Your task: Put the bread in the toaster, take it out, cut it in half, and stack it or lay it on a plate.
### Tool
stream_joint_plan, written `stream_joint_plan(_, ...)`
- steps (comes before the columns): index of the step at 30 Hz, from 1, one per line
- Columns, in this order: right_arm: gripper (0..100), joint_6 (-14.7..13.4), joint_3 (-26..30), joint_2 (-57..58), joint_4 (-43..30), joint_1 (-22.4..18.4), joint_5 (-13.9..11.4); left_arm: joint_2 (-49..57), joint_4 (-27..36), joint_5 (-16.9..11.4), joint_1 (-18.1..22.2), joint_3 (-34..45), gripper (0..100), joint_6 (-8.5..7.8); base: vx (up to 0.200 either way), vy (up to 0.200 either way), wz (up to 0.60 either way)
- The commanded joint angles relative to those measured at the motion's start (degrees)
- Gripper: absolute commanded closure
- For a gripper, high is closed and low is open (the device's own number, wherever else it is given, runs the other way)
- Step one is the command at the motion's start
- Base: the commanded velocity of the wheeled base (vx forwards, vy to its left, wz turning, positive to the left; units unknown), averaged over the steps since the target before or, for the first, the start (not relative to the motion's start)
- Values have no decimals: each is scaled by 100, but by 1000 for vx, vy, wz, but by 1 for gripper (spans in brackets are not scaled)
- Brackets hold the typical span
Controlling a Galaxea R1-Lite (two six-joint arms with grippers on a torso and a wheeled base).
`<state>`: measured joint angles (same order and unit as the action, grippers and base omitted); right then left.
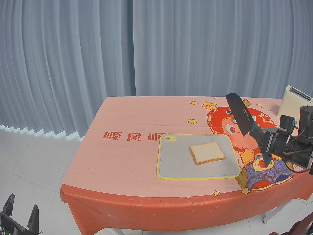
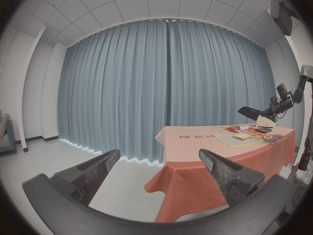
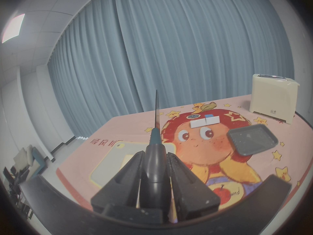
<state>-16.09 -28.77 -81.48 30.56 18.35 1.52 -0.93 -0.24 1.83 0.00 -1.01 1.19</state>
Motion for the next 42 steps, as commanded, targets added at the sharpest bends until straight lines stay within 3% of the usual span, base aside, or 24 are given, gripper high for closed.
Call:
stream_joint_plan(1,100,-96,425,713,2,336,85,31,-2,2,9,101,0,4,0,0,0)
stream_joint_plan(8,100,-738,645,976,20,415,67,31,-2,2,0,101,0,4,0,0,0)
stream_joint_plan(12,100,-1159,680,1337,11,741,50,31,-2,2,0,101,0,4,0,0,0)
stream_joint_plan(21,100,-1107,732,1442,11,837,-38,31,-2,2,0,101,0,4,0,0,0)
stream_joint_plan(25,100,-1045,451,1425,-42,1127,-161,31,-2,2,0,101,0,4,0,0,0)
stream_joint_plan(29,100,-360,346,1170,-103,1198,-416,31,-2,2,9,101,0,4,0,0,0)
stream_joint_plan(31,100,-193,355,809,-77,1180,-425,31,-2,2,9,101,0,4,0,0,0)
stream_joint_plan(42,100,-535,504,-96,398,1435,-355,31,-2,2,0,101,0,4,0,0,0)
